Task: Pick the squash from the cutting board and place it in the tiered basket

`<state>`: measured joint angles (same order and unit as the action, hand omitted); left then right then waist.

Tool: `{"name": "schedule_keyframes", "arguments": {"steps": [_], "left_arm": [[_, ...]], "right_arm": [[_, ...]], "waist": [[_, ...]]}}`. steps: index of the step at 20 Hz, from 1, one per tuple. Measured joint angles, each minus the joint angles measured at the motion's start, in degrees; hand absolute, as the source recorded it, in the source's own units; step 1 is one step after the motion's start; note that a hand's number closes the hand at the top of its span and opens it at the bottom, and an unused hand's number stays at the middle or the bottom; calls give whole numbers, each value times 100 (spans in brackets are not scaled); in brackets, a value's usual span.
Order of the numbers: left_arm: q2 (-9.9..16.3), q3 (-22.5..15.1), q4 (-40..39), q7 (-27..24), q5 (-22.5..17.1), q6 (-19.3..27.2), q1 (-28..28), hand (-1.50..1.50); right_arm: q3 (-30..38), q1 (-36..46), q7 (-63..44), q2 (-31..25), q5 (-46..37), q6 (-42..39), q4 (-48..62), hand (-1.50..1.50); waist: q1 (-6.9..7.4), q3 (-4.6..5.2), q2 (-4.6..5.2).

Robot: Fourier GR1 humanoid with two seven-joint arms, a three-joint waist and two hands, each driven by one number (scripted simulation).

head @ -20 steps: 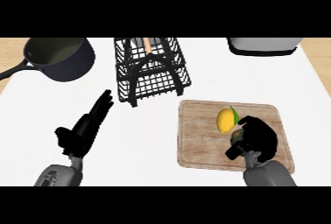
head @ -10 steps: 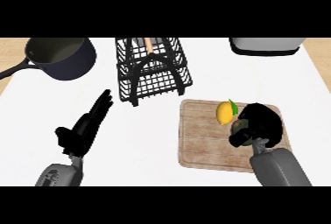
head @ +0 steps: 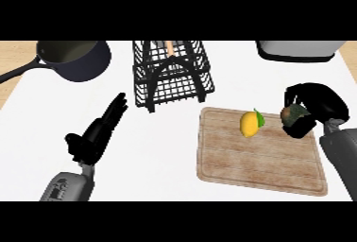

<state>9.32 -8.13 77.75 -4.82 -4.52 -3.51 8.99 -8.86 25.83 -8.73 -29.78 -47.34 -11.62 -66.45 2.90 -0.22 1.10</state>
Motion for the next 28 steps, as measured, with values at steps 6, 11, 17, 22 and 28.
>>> {"name": "schedule_keyframes", "arguments": {"steps": [6, 11, 17, 22, 28], "left_arm": [[-17, 4, 30, 13, -8, -10, -118, 0], [-46, 42, -50, -1, 42, 34, -111, 0], [-23, 143, -85, -35, 49, -8, -124, 0], [-27, 197, -153, -75, 87, -42, -100, 0], [-125, 158, -185, -108, 174, -15, -73, 0]], "right_arm": [[833, 743, 1400, 35, 1083, -106, 685, 150], [1313, 1442, 2021, 91, 1712, -325, 926, 150], [1388, 2510, 1357, 445, 2015, -747, 813, 150], [1462, 3345, 505, 869, 2192, -855, 848, 150], [1456, 4559, -263, 1438, 2128, -664, 1628, 150]], "waist": [[-77, 6, -50], [-151, 15, -75], [-197, 23, -102], [-214, 27, -108], [-149, 28, -90]]}}
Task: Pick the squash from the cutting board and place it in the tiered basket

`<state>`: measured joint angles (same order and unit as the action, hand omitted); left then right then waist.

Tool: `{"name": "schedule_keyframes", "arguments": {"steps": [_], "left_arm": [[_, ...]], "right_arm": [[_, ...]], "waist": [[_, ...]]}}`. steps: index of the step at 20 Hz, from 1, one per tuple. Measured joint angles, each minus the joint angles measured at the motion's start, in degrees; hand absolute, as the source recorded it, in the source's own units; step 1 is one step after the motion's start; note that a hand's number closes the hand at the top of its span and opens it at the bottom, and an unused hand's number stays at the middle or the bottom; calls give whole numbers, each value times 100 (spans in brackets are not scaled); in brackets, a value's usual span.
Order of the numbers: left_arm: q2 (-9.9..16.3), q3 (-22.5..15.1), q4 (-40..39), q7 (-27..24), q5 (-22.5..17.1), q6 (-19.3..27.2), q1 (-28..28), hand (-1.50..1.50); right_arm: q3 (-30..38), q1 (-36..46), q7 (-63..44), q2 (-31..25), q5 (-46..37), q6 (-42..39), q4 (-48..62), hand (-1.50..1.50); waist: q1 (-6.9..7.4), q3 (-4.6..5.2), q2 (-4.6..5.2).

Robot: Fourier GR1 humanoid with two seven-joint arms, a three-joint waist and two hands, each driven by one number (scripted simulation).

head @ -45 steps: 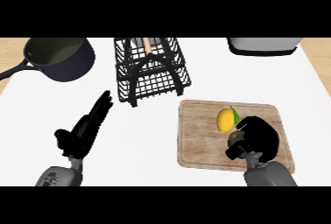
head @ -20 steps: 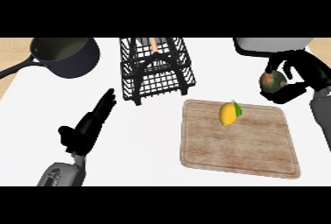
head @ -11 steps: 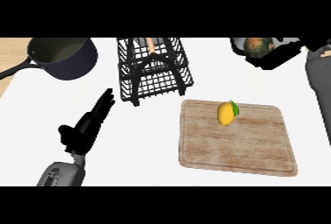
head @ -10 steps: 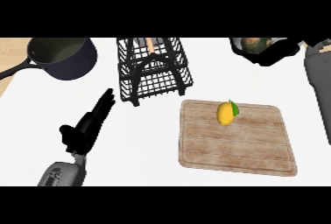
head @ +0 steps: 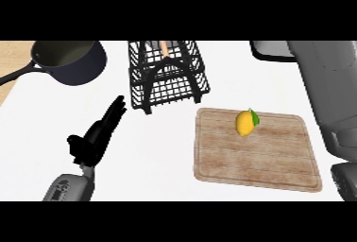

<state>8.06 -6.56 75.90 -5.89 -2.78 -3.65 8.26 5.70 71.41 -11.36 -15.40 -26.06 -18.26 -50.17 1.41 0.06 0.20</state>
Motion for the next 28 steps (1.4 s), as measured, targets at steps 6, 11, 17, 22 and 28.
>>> {"name": "schedule_keyframes", "arguments": {"steps": [6, 11, 17, 22, 28], "left_arm": [[27, 20, 97, 73, -25, -112, -37, 0], [-19, 2, 62, 73, 30, -114, 40, 0], [34, 39, 143, 75, 9, -216, 11, 0], [-50, -4, 63, 70, 88, -184, 95, 0], [-173, -90, 90, 139, 138, -155, 119, 0]], "right_arm": [[-72, 732, -120, 534, -190, 374, 929, 150], [-111, 1172, 26, 952, -353, 723, 1734, 150], [-121, 1541, 212, 1351, -383, 1155, 2533, 150], [-43, 1808, 347, 1483, -125, 1272, 3015, 150], [148, 1885, 353, 1527, 425, 1221, 3530, 150]], "waist": [[38, 0, 17], [91, 1, 49], [151, 3, 62], [189, 4, 72], [251, 6, 78]]}}
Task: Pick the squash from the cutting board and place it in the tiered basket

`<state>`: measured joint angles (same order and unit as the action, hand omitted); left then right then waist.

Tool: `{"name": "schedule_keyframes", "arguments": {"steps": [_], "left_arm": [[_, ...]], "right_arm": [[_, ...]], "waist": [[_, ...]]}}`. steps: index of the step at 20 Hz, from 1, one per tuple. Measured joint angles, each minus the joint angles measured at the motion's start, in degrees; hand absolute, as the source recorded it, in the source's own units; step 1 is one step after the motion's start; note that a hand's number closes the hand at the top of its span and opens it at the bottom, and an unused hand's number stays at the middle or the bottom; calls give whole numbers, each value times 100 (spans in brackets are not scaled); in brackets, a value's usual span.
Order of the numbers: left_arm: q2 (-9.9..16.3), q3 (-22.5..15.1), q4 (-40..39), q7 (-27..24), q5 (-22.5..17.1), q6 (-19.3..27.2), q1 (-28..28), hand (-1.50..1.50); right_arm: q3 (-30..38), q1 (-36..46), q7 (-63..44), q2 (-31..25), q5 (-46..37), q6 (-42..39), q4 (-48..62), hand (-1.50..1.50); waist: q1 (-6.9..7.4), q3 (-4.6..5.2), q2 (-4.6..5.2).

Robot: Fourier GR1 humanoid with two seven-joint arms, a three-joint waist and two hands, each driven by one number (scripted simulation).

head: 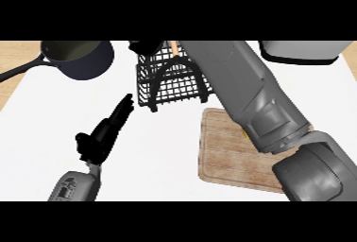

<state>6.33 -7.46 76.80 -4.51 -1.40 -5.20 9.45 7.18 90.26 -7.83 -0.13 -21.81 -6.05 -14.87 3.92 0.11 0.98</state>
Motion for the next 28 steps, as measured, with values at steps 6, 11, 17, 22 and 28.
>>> {"name": "schedule_keyframes", "arguments": {"steps": [6, 11, 17, 22, 28], "left_arm": [[7, 60, -54, -1, 19, 26, 53, 0], [77, 137, -112, -117, -23, -79, -15, 0], [71, 181, -18, -80, -30, -34, -87, 0], [114, 238, -7, -125, -43, -48, -166, 0], [124, 242, 240, 10, -83, -58, -284, 0]], "right_arm": [[518, 171, -804, 11, 778, -251, 455, -150], [760, 190, -834, 12, 1156, 81, 514, -150], [746, 113, -696, -277, 1035, 1227, 292, -150], [838, -121, -396, -867, 971, 2054, 56, -150], [1311, -644, 242, -1709, 1354, 1955, -241, -150]], "waist": [[-10, 0, -11], [-27, 0, -8], [-137, -3, -29], [-208, -7, -31], [-235, -14, -38]]}}
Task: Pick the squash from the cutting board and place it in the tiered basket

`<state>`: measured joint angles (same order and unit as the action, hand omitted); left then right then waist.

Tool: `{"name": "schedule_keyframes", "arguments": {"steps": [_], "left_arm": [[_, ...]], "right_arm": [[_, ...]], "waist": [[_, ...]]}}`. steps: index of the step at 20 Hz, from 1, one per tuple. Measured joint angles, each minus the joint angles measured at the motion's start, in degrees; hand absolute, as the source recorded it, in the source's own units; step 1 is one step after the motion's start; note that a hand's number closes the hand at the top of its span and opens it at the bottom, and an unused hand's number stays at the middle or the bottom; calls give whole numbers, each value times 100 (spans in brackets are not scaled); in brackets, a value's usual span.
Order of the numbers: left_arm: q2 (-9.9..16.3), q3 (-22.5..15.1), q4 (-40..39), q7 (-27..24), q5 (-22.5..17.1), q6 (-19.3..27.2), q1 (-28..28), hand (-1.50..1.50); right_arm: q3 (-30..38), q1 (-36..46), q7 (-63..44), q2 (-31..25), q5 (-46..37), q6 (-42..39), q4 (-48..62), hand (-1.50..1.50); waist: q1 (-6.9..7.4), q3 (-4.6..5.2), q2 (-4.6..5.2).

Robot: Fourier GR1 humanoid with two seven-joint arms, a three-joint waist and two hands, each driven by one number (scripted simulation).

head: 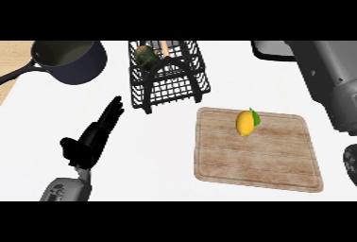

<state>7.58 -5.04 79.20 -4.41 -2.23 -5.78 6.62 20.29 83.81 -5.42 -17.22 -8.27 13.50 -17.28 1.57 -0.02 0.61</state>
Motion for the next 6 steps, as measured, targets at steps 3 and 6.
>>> {"name": "schedule_keyframes", "arguments": {"steps": [3, 6], "left_arm": [[41, 51, -15, -41, -14, -31, -11, 0], [7, 34, -44, -78, 18, -18, -40, 0]], "right_arm": [[217, -357, 280, -558, 199, -480, -43, -150], [338, -674, 496, -1090, 314, -1061, -15, -150]], "waist": [[-25, -1, 7], [-29, -3, 10]]}}
